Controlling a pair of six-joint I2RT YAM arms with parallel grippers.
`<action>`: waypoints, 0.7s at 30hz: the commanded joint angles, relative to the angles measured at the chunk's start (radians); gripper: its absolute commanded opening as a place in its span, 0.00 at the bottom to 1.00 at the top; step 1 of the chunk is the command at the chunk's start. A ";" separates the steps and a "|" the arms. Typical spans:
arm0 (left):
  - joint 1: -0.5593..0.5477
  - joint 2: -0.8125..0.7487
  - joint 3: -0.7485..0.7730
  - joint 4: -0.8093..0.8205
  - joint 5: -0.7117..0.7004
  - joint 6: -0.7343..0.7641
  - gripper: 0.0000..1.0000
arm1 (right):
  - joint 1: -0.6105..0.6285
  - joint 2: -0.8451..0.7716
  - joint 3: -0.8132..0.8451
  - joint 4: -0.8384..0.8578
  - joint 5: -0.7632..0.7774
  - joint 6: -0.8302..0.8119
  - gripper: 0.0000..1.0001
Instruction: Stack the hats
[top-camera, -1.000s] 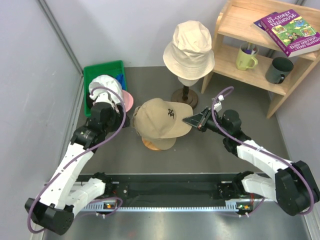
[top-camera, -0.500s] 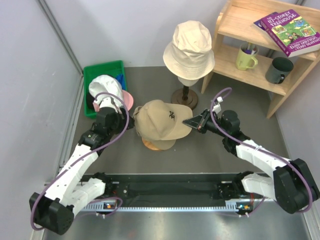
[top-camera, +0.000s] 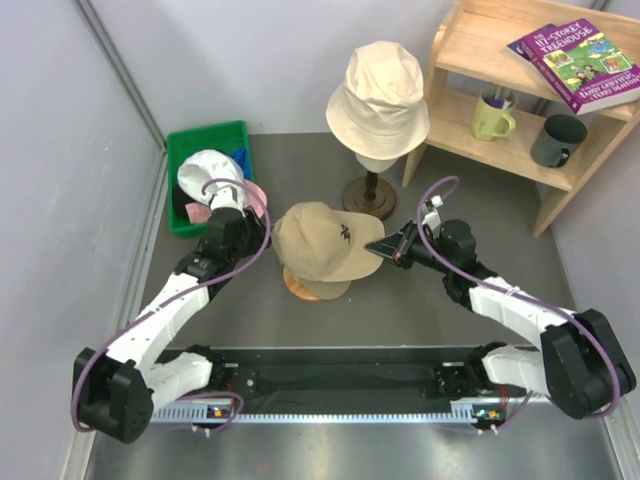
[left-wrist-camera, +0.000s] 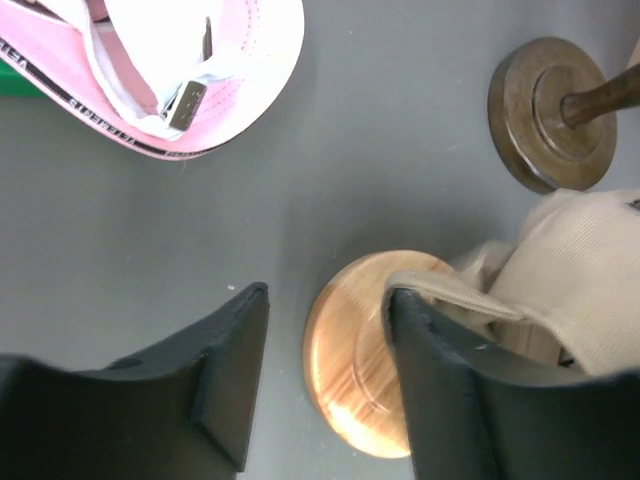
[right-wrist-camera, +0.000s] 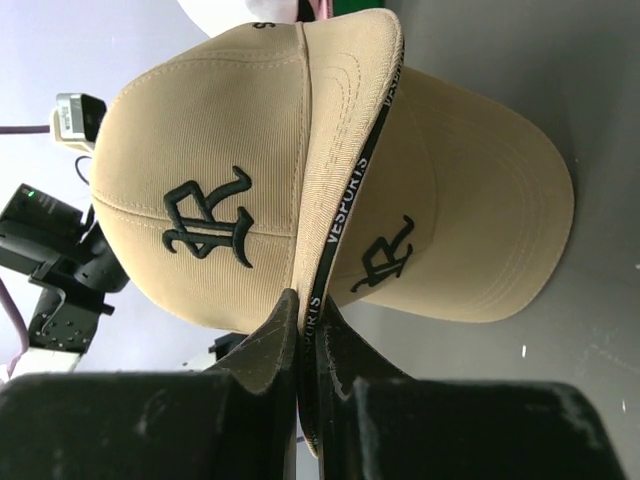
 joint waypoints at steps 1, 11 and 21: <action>0.003 0.028 -0.017 0.082 -0.051 -0.002 0.48 | -0.024 0.055 -0.015 -0.133 0.073 -0.078 0.00; 0.004 0.057 -0.089 0.074 -0.001 -0.024 0.38 | -0.028 0.106 0.031 -0.308 0.109 -0.151 0.00; 0.004 0.039 -0.107 0.008 -0.007 -0.037 0.39 | -0.028 0.137 0.073 -0.368 0.135 -0.190 0.06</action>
